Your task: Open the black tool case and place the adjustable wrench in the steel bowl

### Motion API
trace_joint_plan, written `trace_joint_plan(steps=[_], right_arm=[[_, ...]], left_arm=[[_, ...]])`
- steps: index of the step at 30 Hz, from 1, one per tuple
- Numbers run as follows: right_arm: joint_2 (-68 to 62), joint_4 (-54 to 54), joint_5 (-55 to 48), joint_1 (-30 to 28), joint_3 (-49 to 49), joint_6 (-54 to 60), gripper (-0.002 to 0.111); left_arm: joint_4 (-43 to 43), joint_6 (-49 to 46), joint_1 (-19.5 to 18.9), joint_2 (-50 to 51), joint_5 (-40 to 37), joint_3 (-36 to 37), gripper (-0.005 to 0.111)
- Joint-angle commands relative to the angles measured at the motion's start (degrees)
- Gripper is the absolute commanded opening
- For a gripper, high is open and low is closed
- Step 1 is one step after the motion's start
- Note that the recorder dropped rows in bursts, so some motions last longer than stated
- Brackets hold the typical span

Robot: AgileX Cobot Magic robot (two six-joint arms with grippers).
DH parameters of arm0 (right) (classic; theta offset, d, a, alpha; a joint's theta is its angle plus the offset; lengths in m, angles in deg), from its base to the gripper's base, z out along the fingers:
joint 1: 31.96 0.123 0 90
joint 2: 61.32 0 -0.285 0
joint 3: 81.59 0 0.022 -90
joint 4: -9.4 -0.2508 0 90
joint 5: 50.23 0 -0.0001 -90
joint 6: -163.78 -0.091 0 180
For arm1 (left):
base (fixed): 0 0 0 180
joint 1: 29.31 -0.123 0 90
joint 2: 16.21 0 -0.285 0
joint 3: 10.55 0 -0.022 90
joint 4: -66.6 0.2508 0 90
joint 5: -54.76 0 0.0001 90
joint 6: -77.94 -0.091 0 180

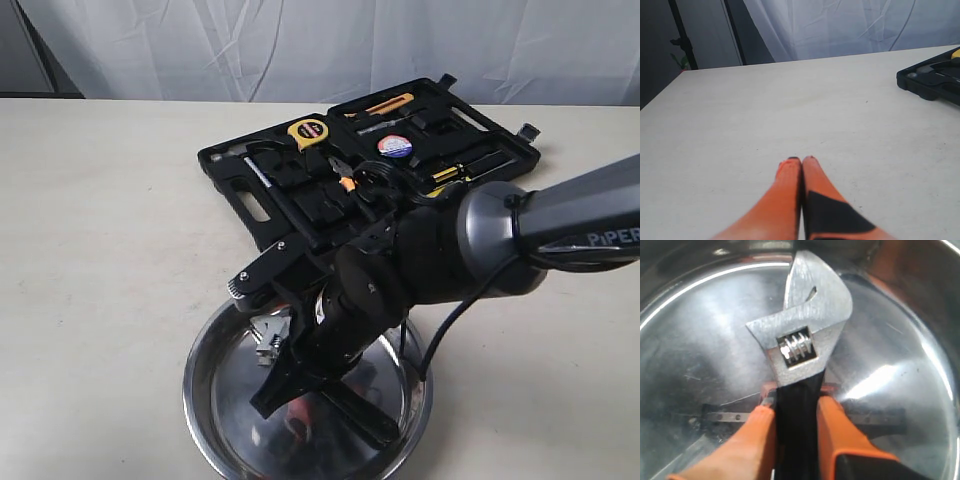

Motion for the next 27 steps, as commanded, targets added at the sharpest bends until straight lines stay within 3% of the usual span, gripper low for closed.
trace_joint_plan(steps=[1, 6, 13, 16, 20, 27], right_arm=[[-0.11, 0.11, -0.67, -0.01, -0.1, 0.45, 0.037], [3.33, 0.11, -5.51, -0.01, -0.1, -0.38, 0.037], [15.05, 0.86, -11.54, -0.01, -0.1, -0.79, -0.001], [21.6, 4.46, -12.77, -0.01, -0.81, -4.51, -0.001], [34.69, 16.88, -14.9, -0.01, -3.29, -16.86, -0.001], [42.88, 17.14, -16.59, -0.01, -3.29, -16.71, -0.001]], left_arm=[[0.0, 0.32, 0.41, -0.22, 0.43, -0.11, 0.0], [0.0, 0.32, 0.41, -0.22, 0.43, -0.11, 0.0], [0.0, 0.32, 0.41, -0.22, 0.43, -0.11, 0.0], [0.0, 0.32, 0.41, -0.22, 0.43, -0.11, 0.0], [0.0, 0.32, 0.41, -0.22, 0.43, -0.11, 0.0], [0.0, 0.32, 0.41, -0.22, 0.43, -0.11, 0.0]])
